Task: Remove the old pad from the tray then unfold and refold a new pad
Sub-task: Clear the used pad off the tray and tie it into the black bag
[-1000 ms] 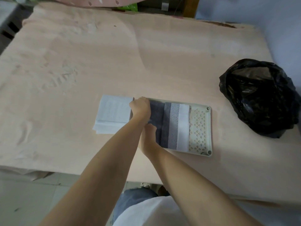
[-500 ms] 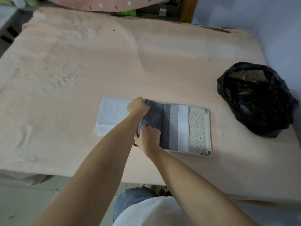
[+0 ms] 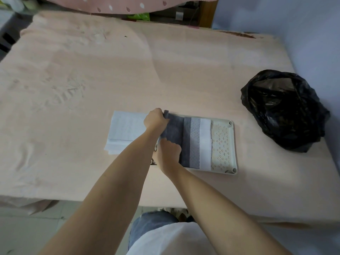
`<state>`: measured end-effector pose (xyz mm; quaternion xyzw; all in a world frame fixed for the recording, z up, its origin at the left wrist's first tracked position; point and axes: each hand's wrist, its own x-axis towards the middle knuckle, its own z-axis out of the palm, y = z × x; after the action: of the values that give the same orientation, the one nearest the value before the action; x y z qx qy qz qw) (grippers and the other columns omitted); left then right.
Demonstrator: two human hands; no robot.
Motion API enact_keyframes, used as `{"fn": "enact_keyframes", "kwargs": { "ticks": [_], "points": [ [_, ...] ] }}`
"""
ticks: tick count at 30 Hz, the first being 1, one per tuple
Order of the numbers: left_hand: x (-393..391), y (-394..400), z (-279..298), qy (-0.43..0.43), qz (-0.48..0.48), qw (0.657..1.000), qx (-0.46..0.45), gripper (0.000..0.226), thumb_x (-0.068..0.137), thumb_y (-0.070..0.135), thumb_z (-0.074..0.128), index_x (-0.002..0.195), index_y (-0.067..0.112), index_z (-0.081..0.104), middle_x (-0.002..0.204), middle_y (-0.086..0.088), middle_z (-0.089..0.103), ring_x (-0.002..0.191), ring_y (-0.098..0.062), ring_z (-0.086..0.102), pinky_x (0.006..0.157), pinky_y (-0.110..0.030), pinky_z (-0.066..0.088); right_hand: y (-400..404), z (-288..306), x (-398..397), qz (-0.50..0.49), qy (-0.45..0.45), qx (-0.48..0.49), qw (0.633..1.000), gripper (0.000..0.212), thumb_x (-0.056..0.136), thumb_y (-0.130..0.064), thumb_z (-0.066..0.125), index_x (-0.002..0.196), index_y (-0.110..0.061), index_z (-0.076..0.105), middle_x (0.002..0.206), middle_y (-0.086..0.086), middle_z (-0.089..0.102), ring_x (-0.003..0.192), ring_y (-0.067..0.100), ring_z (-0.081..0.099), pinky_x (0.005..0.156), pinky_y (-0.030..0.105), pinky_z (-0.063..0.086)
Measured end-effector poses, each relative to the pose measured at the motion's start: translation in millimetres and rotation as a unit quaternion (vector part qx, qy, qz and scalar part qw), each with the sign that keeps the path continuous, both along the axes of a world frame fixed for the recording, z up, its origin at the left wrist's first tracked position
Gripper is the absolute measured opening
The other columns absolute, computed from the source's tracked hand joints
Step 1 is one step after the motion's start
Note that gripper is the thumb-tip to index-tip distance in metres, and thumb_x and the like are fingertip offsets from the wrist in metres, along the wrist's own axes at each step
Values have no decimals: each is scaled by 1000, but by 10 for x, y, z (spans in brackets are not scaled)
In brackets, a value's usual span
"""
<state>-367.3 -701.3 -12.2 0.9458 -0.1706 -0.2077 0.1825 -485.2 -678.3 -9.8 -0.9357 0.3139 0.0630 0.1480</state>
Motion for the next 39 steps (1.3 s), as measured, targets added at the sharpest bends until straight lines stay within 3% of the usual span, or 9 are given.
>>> {"fn": "enact_keyframes", "kwargs": {
  "ticks": [4, 9, 13, 17, 21, 25, 29, 34, 39],
  "points": [
    [5, 29, -2, -8, -2, 1000, 5, 27, 92, 35, 51, 98, 9, 55, 87, -5, 59, 74, -24, 52, 59, -30, 36, -1, 36, 35, -15, 2, 13, 1000, 18, 94, -23, 48, 99, -8, 57, 91, 6, 69, 82, 24, 66, 62, 28, 36],
    [24, -34, 31, 5, 5, 999, -37, 21, 91, 32, 46, 88, 12, 49, 82, -3, 58, 70, -25, 55, 54, -26, 33, -103, 116, -84, -87, -37, 104, 990, 23, 92, -28, 47, 94, -8, 58, 89, 7, 68, 81, 27, 64, 64, 31, 41],
    [-35, -186, 136, 34, -6, 998, -54, 24, 90, 36, 42, 87, 13, 50, 74, -1, 63, 60, -24, 63, 54, -24, 39, -328, 131, -312, -127, -77, 147, 978, 25, 89, -33, 52, 71, -15, 51, 65, -3, 58, 65, 21, 56, 52, 26, 34],
    [-183, -381, 188, 47, -22, 997, -60, 21, 83, 34, 48, 90, 15, 53, 81, -2, 64, 73, -26, 65, 66, -28, 49, -534, 61, -529, -183, -77, 160, 967, 26, 88, -37, 55, 71, -18, 53, 60, -10, 48, 60, 15, 48, 50, 22, 29],
    [-387, -605, 186, 40, -49, 997, -53, 21, 85, 35, 50, 72, 19, 44, 67, 3, 50, 59, -18, 50, 49, -22, 30, -697, -35, -719, -228, -103, 191, 949, 35, 87, -32, 57, 58, -17, 45, 54, -6, 46, 56, 17, 47, 52, 26, 33],
    [-586, -778, 128, 39, -65, 997, -33, 25, 87, 39, 48, 95, 15, 50, 80, -1, 53, 72, -25, 53, 62, -27, 38, -811, -100, -879, -250, -103, 175, 947, 44, 88, -32, 59, 53, -19, 35, 50, -5, 40, 47, 11, 38, 45, 26, 24],
    [-721, -882, 77, 40, -85, 995, -20, 32, 91, 39, 41, 105, 11, 51, 83, -3, 56, 75, -25, 56, 62, -28, 40, -872, -166, -987, -253, -79, 155, 952, 39, 89, -35, 58, 58, -17, 41, 59, -1, 48, 59, 18, 50, 54, 26, 34],
    [-800, -988, 53, 38, -102, 994, 12, 35, 92, 43, 43, 107, 12, 51, 72, 0, 52, 72, -23, 53, 63, -28, 41, -933, -252, -1033, -251, -26, 120, 960, 33, 92, -41, 53, 84, -10, 59, 91, 11, 63, 82, 24, 60, 67, 29, 40],
    [-824, -971, -88, 36, -155, 987, -10, 42, 93, 50, 42, 109, 14, 53, 98, -5, 64, 83, -22, 55, 65, -30, 41, -1003, -310, -1072, -256, -33, 121, 958, 34, 93, -38, 53, 93, -5, 63, 93, 11, 65, 86, 26, 62, 72, 32, 48]
  ]
}}
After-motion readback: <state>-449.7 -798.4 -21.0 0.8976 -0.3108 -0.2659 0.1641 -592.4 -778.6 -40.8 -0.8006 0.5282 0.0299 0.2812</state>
